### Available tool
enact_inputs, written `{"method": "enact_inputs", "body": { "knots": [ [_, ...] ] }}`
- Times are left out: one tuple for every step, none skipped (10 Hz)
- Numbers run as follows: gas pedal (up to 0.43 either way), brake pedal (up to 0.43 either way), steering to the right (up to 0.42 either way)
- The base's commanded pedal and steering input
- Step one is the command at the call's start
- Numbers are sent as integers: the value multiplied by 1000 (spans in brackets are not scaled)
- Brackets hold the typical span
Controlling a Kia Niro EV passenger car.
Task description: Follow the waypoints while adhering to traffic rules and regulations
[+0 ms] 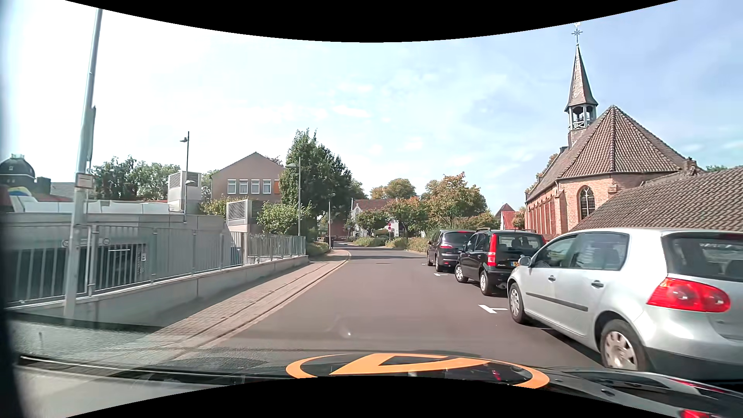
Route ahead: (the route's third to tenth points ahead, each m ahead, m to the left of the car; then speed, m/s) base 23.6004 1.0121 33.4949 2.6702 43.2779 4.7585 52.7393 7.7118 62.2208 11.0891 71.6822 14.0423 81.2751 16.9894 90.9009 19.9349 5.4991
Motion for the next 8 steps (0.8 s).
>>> {"method": "enact_inputs", "body": {
  "knots": [
    [87, 0, -6],
    [87, 0, -11],
    [87, 0, -16],
    [87, 0, -19],
    [87, 0, -19],
    [87, 0, -19],
    [87, 0, -20],
    [87, 0, -22]
  ]
}}
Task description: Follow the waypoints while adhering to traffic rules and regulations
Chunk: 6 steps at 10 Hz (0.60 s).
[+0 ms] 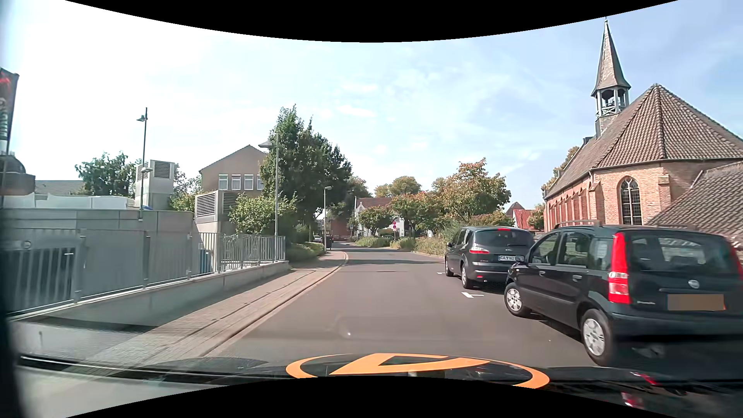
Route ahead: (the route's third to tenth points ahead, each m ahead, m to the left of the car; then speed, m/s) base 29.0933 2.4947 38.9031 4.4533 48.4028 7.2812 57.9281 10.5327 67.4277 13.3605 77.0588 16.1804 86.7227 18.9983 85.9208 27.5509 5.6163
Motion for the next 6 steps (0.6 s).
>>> {"method": "enact_inputs", "body": {
  "knots": [
    [87, 0, -23],
    [87, 0, -25],
    [87, 0, -25],
    [87, 0, -27],
    [79, 0, -28],
    [67, 0, -29]
  ]
}}
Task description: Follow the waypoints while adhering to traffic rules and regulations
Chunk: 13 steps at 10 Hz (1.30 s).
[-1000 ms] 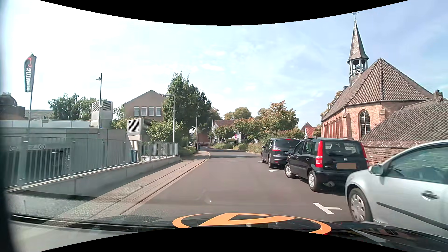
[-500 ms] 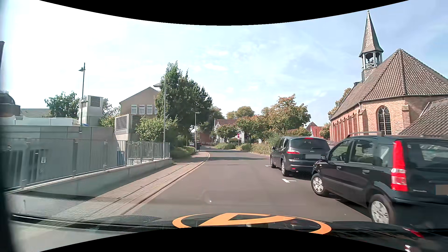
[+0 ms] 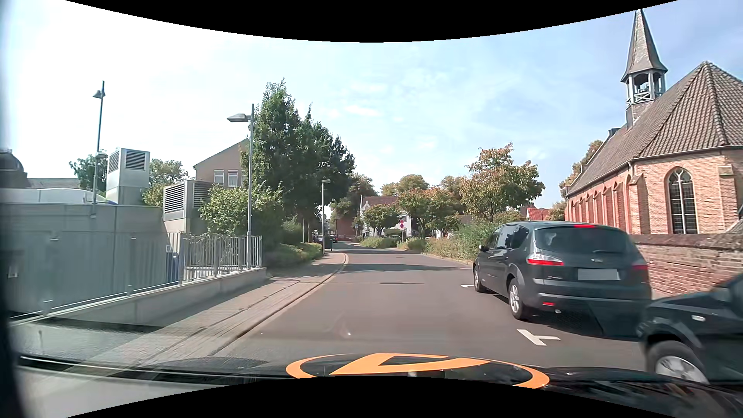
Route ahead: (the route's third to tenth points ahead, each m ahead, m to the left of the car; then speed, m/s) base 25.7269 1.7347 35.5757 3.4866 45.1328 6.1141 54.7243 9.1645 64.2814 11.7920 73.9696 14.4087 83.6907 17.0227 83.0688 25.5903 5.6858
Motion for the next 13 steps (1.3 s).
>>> {"method": "enact_inputs", "body": {
  "knots": [
    [47, 0, -28],
    [47, 0, -29],
    [47, 0, -28],
    [47, 0, -27],
    [39, 0, -26],
    [39, 0, -24],
    [39, 0, -18],
    [39, 0, -12],
    [39, 0, -6],
    [39, 0, -2],
    [39, 0, 4],
    [39, 0, 12],
    [39, 0, 22]
  ]
}}
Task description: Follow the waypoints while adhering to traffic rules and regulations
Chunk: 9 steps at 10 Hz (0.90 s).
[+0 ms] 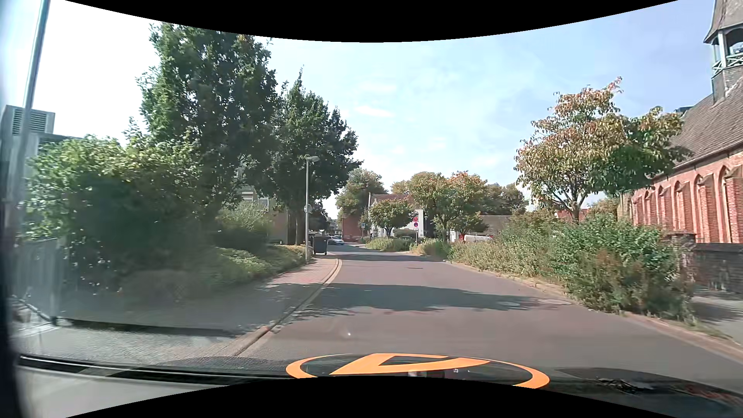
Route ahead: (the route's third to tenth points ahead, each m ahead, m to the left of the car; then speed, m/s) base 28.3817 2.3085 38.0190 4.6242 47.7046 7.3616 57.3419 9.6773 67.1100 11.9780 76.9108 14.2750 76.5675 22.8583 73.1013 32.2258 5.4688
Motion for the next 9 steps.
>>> {"method": "enact_inputs", "body": {
  "knots": [
    [39, 0, 32],
    [39, 0, 41],
    [39, 0, 51],
    [39, 0, 56],
    [39, 0, 58],
    [39, 0, 58],
    [39, 0, 58],
    [39, 0, 58],
    [39, 0, 56]
  ]
}}
